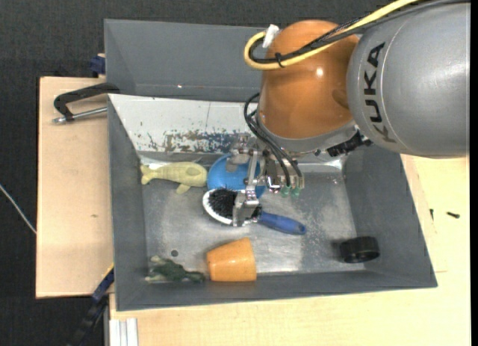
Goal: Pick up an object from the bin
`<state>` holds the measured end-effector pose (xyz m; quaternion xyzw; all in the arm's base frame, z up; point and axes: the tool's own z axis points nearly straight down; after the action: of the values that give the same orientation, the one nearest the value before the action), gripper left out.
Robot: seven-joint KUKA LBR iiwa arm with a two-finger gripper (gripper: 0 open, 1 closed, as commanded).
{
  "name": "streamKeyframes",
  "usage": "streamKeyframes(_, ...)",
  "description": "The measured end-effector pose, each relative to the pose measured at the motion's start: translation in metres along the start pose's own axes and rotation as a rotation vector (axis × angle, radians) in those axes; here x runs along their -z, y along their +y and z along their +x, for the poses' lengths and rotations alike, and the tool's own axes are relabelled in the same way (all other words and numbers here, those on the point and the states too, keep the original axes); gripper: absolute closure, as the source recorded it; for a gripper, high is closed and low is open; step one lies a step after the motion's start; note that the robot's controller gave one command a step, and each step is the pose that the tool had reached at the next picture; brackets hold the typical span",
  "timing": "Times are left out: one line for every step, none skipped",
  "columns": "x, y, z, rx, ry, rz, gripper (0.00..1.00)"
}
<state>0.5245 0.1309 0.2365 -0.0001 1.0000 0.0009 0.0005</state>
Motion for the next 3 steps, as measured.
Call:
streamKeyframes(0.031,0.033,-0.008,0.322,-0.008,-0.001,0.00)
streamKeyframes(-0.064,-0.001,-0.003,0.326,0.009,0.002,0.00)
streamKeyframes(-0.161,-0.063,-0.040,0.679,-0.012,0.001,0.00)
